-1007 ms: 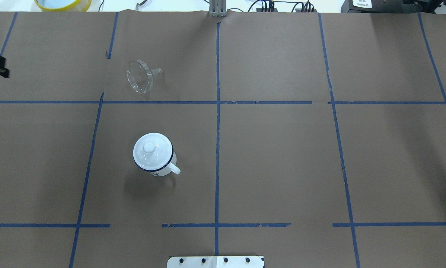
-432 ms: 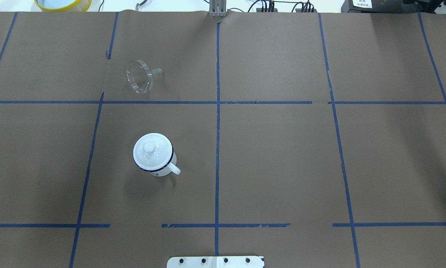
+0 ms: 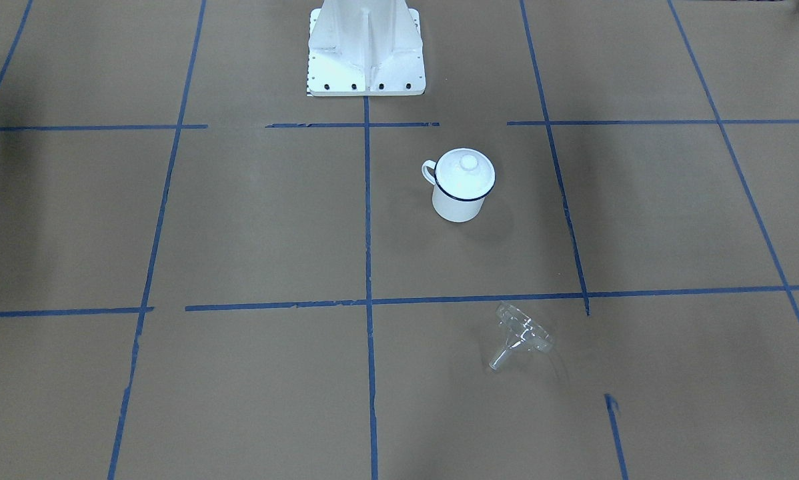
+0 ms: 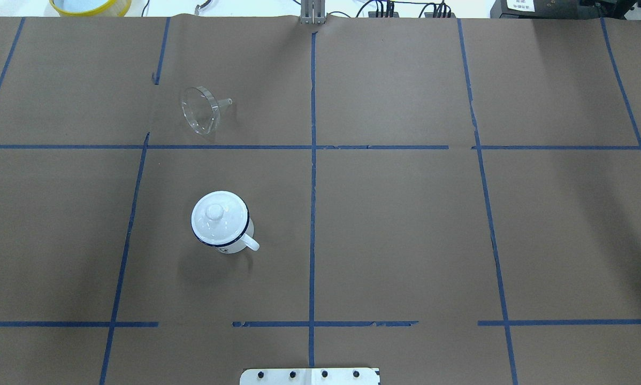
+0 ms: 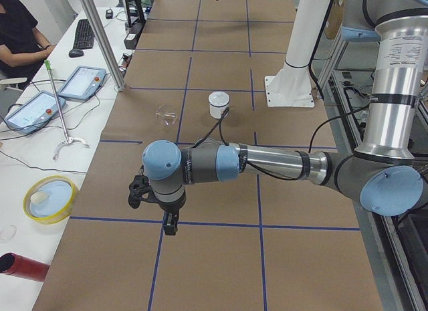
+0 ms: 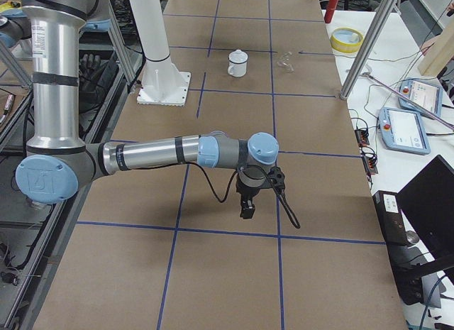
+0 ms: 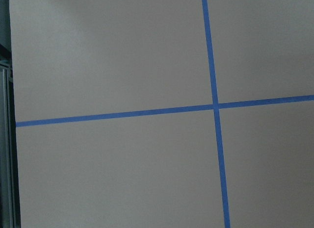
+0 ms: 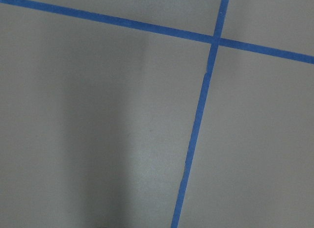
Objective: Remove funnel from cup
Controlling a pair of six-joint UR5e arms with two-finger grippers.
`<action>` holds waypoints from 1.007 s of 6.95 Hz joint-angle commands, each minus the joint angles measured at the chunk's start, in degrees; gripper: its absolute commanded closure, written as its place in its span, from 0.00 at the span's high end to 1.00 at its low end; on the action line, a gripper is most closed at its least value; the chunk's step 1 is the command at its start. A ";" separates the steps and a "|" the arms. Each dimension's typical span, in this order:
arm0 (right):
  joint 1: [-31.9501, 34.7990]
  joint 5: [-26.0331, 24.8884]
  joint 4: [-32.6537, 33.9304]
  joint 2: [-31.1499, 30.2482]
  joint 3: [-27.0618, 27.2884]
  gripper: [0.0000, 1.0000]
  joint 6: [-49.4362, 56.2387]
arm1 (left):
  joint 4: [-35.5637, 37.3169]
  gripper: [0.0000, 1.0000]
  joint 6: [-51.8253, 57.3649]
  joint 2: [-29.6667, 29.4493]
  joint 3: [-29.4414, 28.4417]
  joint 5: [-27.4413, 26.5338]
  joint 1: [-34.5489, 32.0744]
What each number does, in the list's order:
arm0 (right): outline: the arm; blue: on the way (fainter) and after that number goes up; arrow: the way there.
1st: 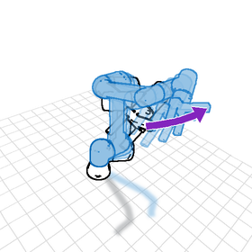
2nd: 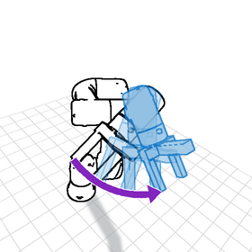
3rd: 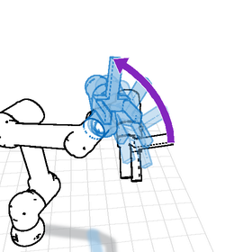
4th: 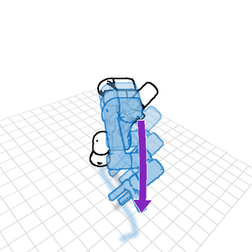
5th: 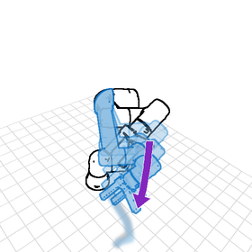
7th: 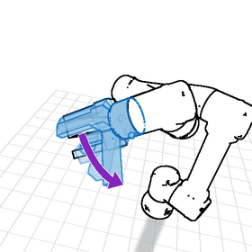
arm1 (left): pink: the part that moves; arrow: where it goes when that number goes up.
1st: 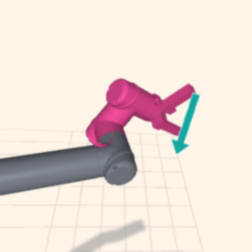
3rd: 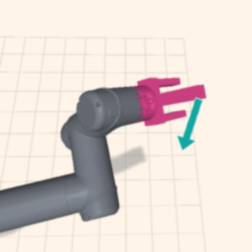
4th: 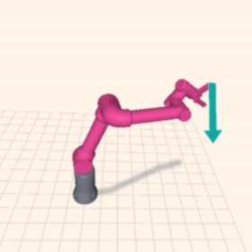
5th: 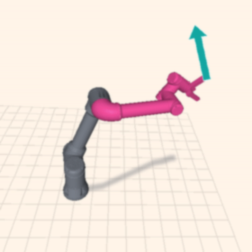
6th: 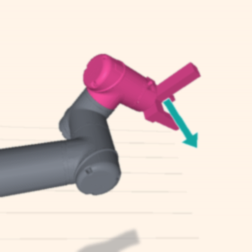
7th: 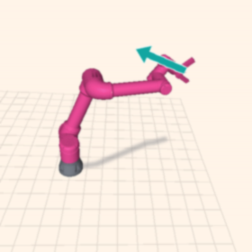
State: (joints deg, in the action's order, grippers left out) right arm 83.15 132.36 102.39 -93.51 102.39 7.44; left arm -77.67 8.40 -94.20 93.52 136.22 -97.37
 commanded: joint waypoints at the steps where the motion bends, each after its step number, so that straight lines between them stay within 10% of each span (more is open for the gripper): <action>1: 0.00 0.00 0.00 0.00 0.00 1.00 -0.06 | -0.72 1.00 -2.86 0.33 0.44 1.32 5.68; 7: 0.00 0.00 0.00 0.00 0.00 1.00 0.03 | -11.98 1.00 -2.43 4.20 -1.41 -0.43 5.62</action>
State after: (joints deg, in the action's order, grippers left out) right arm 83.14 132.36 102.39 -93.52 102.39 7.47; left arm -88.29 6.04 -90.54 92.66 136.03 -91.42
